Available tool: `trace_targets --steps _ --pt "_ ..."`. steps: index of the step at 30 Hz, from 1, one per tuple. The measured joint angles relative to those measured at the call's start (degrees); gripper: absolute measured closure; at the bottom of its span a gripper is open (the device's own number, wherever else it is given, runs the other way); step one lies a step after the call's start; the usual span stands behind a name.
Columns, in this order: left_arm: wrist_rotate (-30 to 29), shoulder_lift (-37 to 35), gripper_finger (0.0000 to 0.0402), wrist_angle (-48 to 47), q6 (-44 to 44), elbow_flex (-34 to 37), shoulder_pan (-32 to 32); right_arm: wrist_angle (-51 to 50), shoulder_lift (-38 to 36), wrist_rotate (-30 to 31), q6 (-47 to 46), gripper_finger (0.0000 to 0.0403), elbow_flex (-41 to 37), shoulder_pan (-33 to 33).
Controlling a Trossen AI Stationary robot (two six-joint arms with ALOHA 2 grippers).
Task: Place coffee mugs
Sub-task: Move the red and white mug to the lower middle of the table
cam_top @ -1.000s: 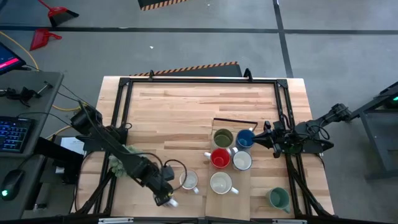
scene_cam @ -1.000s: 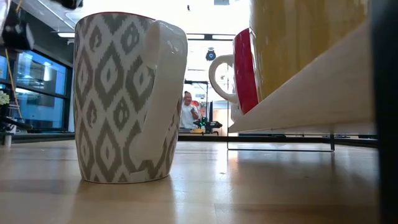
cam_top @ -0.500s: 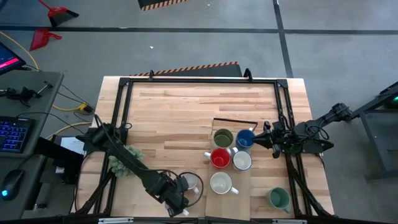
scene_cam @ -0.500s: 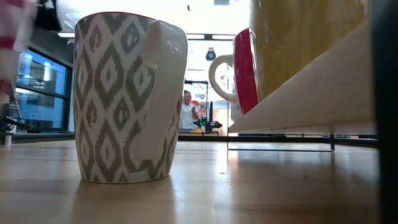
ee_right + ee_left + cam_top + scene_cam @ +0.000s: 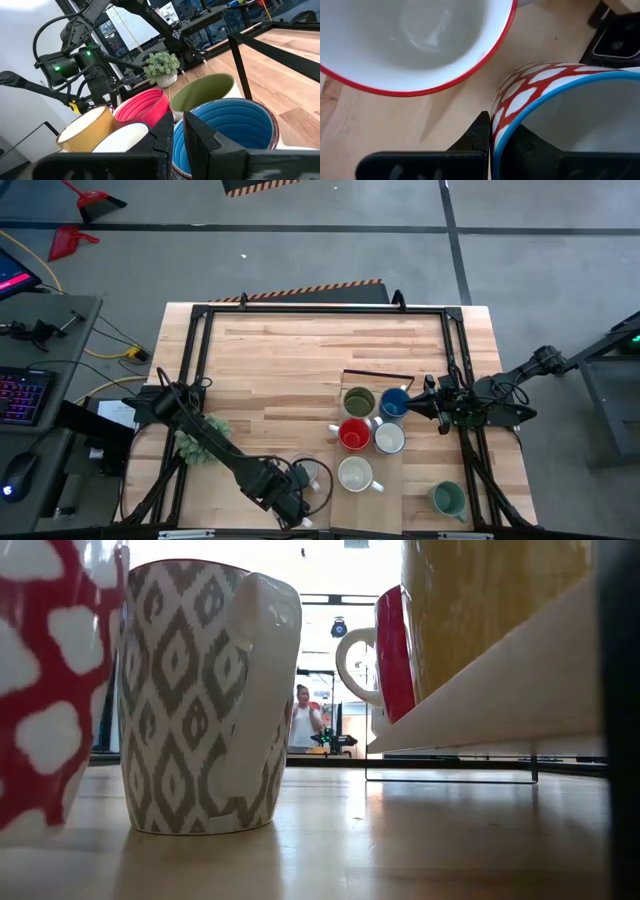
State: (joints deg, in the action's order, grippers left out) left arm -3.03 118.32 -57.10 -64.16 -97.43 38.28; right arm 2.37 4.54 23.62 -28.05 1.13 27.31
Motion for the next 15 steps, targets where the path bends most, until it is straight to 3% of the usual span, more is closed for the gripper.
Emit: trace_targets --steps 15 --pt "-0.7 0.0 0.0392 0.1 0.3 0.0 -0.9 0.0 0.0 0.0 0.0 0.0373 0.0 0.0"
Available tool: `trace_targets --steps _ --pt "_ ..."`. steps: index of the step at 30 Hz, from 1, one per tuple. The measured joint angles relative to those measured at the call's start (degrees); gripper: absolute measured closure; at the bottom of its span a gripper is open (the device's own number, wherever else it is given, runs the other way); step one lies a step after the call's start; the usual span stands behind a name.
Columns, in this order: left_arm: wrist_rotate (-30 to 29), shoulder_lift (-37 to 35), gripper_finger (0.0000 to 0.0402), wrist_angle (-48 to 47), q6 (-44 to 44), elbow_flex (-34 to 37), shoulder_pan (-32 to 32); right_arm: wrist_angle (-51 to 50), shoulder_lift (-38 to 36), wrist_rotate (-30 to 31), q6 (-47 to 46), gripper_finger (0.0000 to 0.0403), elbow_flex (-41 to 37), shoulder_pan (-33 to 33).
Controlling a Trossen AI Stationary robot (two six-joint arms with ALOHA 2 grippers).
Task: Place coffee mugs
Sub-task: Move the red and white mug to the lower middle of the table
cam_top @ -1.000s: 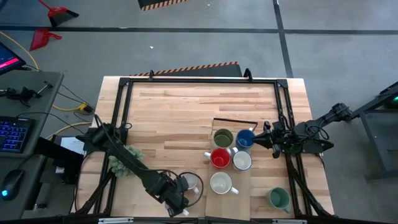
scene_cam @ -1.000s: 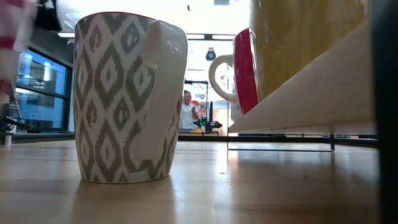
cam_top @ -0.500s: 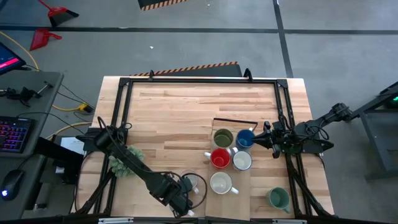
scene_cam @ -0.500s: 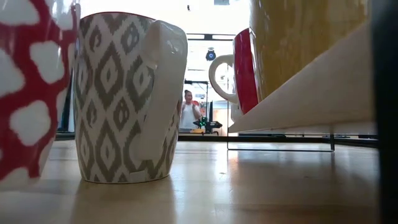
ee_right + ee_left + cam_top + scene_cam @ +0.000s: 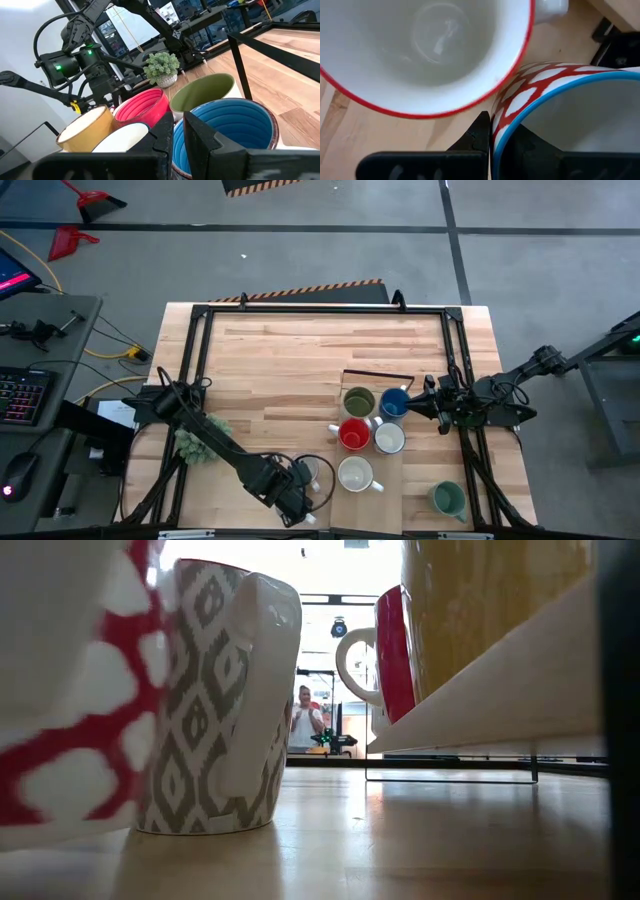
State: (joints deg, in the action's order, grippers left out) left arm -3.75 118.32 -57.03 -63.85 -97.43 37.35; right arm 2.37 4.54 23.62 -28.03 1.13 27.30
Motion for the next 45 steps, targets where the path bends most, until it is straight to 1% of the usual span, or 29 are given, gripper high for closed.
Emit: trace_targets --steps 3,8,22,28,38,41,45 --pt "0.4 0.0 0.0392 0.2 1.4 0.0 0.4 0.0 0.0 0.0 0.0 0.0373 0.0 0.0" --pt "0.5 0.0 0.0392 0.2 -0.3 0.0 0.6 0.0 0.0 0.0 0.0 0.0373 0.0 0.0" --pt "1.6 1.0 0.0391 0.4 -0.4 0.1 0.3 0.0 0.0 0.0 2.8 0.0373 0.0 0.0" --pt "1.7 1.0 0.0358 1.3 1.4 0.1 0.3 0.0 0.0 0.0 3.9 0.0373 0.0 0.0" --pt "1.7 1.0 0.0346 1.5 1.1 0.1 0.3 0.0 0.0 0.0 4.1 0.0373 0.0 0.0" --pt "1.7 1.0 0.0331 1.5 1.1 0.1 0.2 0.0 0.0 0.0 4.1 0.0373 0.0 0.0" --pt "2.0 1.0 0.03 1.1 0.9 0.0 0.2 0.0 0.0 0.0 4.1 0.0373 0.0 0.0"
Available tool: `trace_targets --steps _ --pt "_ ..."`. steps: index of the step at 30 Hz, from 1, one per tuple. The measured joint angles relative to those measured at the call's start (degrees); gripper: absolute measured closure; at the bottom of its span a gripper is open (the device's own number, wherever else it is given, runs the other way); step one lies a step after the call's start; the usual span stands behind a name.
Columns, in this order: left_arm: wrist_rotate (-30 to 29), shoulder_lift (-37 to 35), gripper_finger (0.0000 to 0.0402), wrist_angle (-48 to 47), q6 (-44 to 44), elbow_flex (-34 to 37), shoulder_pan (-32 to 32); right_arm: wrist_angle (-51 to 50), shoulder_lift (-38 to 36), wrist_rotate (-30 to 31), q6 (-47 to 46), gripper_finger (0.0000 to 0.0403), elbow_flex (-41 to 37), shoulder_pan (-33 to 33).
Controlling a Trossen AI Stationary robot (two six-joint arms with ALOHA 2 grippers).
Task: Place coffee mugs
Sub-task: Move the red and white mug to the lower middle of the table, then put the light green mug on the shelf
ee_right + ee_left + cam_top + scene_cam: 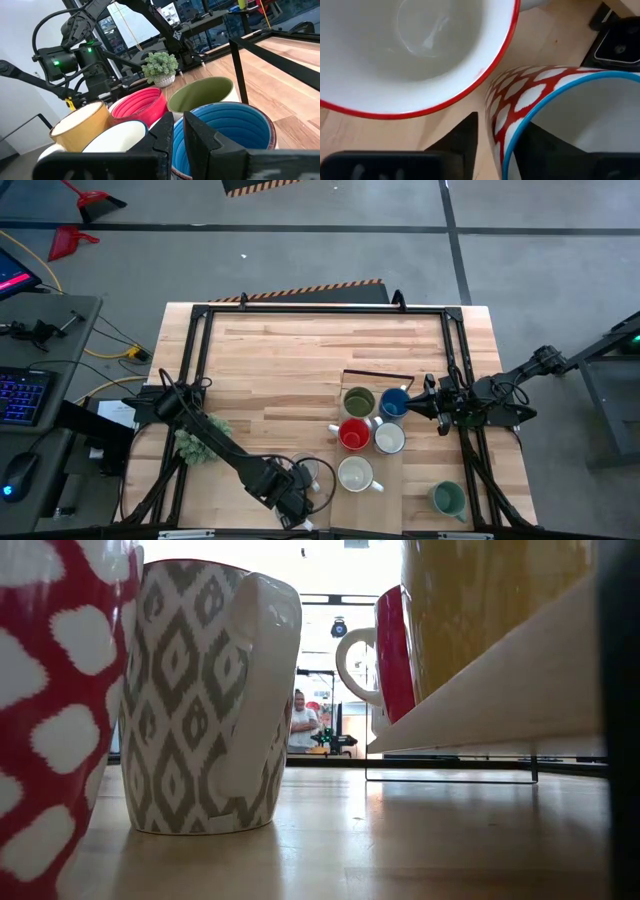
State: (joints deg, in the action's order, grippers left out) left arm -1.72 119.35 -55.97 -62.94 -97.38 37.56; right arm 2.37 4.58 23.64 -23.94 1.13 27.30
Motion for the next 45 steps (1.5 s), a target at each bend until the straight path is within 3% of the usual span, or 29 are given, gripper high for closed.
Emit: trace_targets --steps 10,21,28,32,41,45 --pt "6.4 -0.7 0.0234 -1.5 0.5 0.0 -0.4 0.0 0.0 0.0 0.0 0.0373 0.0 0.0" --pt "4.7 -7.7 0.0233 -1.6 3.3 0.0 -0.9 0.0 0.0 0.0 0.0 0.0373 0.0 0.0" --pt "3.5 -15.8 0.0242 -11.8 9.8 0.0 -2.0 0.1 0.0 0.0 0.0 0.0373 0.0 0.0" --pt "-4.7 -21.5 0.0246 -18.6 13.1 0.0 -2.6 1.2 0.0 0.0 0.0 0.0373 0.0 0.0" --pt "-37.8 -29.8 0.0247 -29.8 25.6 0.5 -1.5 5.7 -0.1 0.1 -2.9 0.0373 0.0 0.0" --pt "-42.2 -35.8 0.0247 -29.1 29.3 8.5 -0.8 12.7 -0.1 1.2 -1.4 0.0373 0.0 0.0"
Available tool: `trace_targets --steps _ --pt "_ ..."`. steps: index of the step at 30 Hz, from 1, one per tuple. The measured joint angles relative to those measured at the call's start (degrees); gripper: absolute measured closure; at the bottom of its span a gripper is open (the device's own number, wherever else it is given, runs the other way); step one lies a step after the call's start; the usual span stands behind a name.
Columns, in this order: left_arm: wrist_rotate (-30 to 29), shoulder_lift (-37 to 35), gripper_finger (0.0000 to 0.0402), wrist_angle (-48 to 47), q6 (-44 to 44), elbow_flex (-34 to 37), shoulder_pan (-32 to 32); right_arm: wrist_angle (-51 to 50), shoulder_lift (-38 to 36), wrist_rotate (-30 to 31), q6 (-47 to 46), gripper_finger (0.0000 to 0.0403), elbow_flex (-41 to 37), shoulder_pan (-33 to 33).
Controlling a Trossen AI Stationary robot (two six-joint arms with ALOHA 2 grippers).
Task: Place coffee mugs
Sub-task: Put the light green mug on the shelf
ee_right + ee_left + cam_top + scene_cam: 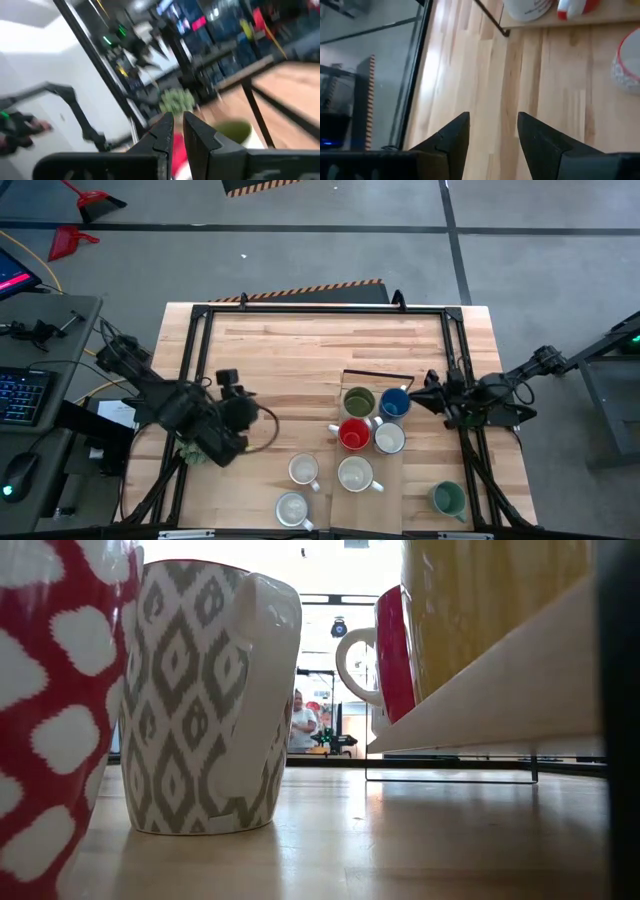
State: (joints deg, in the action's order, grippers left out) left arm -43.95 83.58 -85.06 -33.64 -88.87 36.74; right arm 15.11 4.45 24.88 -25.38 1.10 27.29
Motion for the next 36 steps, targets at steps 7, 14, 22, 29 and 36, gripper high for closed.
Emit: trace_targets --steps 7,14,22,29,36 --pt "1.2 -20.5 0.0247 20.4 0.9 25.7 0.2 12.0 0.0 -1.6 6.7 0.0373 0.0 0.0" --pt "14.5 -37.1 0.0247 56.4 11.2 46.5 -4.0 9.0 1.0 -5.7 7.6 0.0373 5.9 0.4" --pt "17.9 -37.5 0.0247 68.9 17.3 52.1 -10.6 -29.6 12.8 -7.2 -3.5 0.0373 34.2 2.8" --pt "17.7 -37.9 0.0247 74.9 16.6 52.1 -14.8 -62.6 33.0 -13.0 -15.6 0.0373 60.3 4.7" --pt "12.2 -37.3 0.0247 77.7 21.3 52.1 -17.3 -84.0 48.7 -17.4 -19.7 0.0373 76.7 10.4"
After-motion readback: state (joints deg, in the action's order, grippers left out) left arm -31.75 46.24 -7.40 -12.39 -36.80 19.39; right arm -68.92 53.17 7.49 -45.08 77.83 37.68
